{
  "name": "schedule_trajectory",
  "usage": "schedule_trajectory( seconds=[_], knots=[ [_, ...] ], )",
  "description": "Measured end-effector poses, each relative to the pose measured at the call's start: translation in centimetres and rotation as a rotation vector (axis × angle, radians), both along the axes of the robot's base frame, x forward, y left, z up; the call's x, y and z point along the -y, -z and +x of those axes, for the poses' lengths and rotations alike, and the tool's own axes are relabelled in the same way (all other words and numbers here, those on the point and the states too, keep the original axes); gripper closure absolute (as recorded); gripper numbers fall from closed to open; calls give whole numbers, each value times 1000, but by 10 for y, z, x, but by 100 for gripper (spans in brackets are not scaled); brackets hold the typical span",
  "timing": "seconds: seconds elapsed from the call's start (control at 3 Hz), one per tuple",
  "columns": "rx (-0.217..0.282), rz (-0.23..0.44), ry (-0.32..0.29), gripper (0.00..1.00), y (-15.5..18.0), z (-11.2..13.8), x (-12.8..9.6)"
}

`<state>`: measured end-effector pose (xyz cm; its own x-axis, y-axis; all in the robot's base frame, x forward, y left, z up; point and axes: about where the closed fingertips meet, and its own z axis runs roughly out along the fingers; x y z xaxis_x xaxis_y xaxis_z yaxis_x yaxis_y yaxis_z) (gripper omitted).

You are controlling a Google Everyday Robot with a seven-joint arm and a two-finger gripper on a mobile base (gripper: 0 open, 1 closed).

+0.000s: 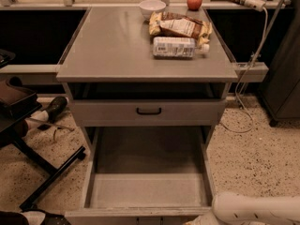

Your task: Close middle drawer

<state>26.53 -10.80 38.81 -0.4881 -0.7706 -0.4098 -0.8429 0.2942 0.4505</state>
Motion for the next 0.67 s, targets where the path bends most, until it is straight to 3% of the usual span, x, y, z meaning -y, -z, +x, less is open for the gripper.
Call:
schedule_trajectory(
  seconds=[0.33,0.67],
  knots=[
    [0,0,0,0,0,0,0],
    [44,15,-30,0,-4,32,-10]
  ],
)
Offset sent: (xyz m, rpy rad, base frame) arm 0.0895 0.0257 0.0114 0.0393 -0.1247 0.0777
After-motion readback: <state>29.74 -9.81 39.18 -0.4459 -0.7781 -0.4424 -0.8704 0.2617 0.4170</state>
